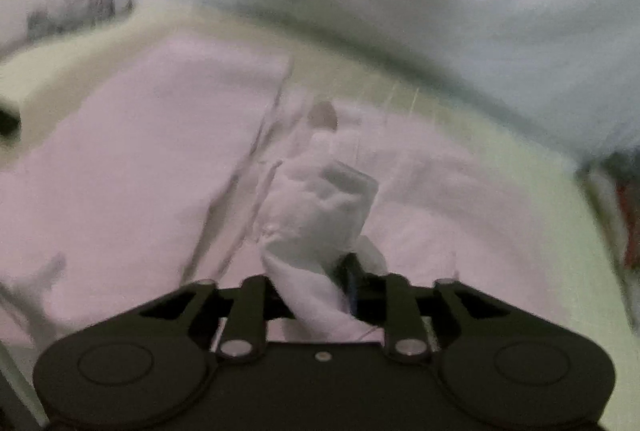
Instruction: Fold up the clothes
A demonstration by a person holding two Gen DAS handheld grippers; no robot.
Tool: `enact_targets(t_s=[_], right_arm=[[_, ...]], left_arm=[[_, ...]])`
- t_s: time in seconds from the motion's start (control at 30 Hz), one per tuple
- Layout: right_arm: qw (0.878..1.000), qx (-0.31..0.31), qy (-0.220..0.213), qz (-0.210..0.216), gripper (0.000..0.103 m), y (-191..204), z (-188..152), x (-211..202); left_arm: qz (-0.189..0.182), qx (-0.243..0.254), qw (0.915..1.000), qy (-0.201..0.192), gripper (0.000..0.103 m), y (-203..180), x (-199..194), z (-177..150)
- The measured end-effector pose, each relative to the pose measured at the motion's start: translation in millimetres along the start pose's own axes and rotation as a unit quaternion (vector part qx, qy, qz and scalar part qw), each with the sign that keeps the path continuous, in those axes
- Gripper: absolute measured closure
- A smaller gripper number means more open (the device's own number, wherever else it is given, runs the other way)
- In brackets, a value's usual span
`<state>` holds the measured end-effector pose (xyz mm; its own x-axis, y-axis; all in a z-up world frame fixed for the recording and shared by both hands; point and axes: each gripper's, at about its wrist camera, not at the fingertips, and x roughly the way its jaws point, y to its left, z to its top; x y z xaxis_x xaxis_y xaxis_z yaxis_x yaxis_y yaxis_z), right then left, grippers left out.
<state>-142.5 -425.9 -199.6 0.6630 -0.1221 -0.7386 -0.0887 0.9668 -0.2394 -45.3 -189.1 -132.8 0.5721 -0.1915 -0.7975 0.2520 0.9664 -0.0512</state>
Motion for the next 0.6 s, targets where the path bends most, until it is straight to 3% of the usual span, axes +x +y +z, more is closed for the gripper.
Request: enact_targets(t_s=[0.1,0.13,0.17,0.23,0.4,0.5,0.6], right_arm=[[1.0,-0.013,0.008,-0.006,0.067,0,-3,-1],[1.0,-0.01,0.014,0.002,0.055,-4,-1,-5],[1.0,0.005,0.015,0.018,0.033,-9,3,-8],[0.997,0.052,0.008,0.06,0.006,-27,7,-15],[0.983,0.15,-0.046,0.092,0.004,-53,-2,-50],[0.974,0.205,-0.078,0.06,0.0,-77,-9,-67],[0.965,0.249,-0.083,0.022,0.0,-109,-21,-68]], left_arm=[[-0.008,0.005,1.0,0.001,0.0,0,4,5],[-0.011,0.011,0.9999,-0.002,0.0,-2,4,6],[-0.014,0.016,0.9998,-0.004,0.0,-5,5,7],[-0.018,0.025,0.9995,-0.007,0.0,-9,6,10],[-0.022,0.041,0.9986,-0.024,0.0,-18,1,14],[-0.021,0.045,0.9983,-0.029,0.0,-24,-1,17],[-0.019,0.05,0.998,-0.033,0.0,-31,-3,17]])
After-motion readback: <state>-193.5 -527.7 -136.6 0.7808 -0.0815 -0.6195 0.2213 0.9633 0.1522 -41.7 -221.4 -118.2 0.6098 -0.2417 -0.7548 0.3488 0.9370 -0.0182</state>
